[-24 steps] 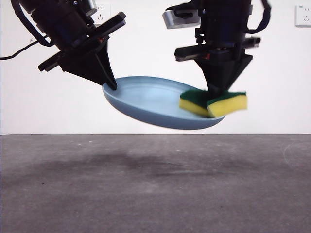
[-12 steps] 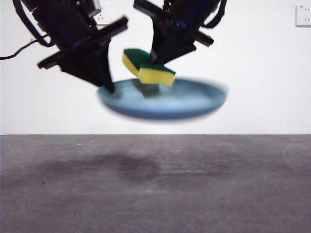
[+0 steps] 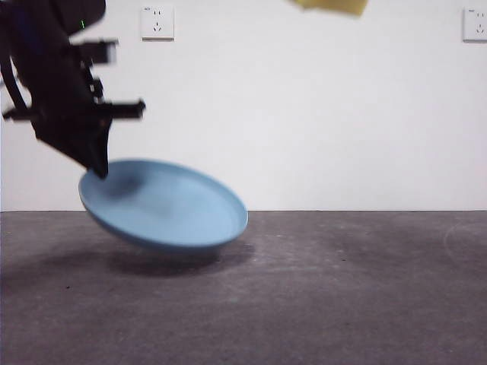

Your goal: Pick up the plate,pick up the cloth,clean the plate with the cloth

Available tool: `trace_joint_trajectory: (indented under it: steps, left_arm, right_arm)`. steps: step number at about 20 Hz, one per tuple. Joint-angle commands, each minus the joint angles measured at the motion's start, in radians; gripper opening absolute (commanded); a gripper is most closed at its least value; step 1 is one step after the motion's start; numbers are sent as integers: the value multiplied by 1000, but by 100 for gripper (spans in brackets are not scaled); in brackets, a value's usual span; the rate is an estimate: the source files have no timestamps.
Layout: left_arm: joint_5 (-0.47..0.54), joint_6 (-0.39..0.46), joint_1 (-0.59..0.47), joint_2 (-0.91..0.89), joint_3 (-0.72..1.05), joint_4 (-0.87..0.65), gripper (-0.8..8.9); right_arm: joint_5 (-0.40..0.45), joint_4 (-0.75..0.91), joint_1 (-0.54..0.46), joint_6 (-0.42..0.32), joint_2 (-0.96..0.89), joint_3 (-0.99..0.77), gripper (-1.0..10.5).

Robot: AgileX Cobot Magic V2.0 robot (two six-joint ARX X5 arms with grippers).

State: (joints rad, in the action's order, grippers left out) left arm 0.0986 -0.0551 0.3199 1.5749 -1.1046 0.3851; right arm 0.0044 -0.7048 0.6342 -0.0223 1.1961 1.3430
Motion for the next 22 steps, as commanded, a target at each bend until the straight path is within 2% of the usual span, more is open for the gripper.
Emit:
trace_joint_trajectory:
  steps: [1, 5, 6, 8, 9, 14, 19, 22]
  left_arm:
    - [1, 31, -10, 80, 4, -46, -9]
    - [-2, 30, -13, 188, 4, -108, 14]
    - [-1, 30, -13, 195, 4, -104, 106]
    - [1, 30, -13, 195, 4, -117, 399]
    - [0, 30, -13, 193, 4, -127, 479]
    - [-2, 0, 3, 103, 3, -99, 478]
    - [-4, 0, 80, -190, 3, -51, 475]
    - [-4, -2, 122, -372, 3, 29, 471]
  right_arm:
    - [5, -15, -1, 6, -58, -6, -17]
    - [11, -58, -1, 6, -128, -6, -17]
    - [36, -68, -1, 6, -134, -6, -17]
    - [87, -84, -1, 6, -134, -6, -16]
    - [93, -86, -3, 6, -129, -6, -17]
    - [107, -56, -35, 6, -35, -6, -16]
    - [98, 114, -94, 61, 208, -6, -16]
    - [74, 152, -110, 82, 386, -6, -16]
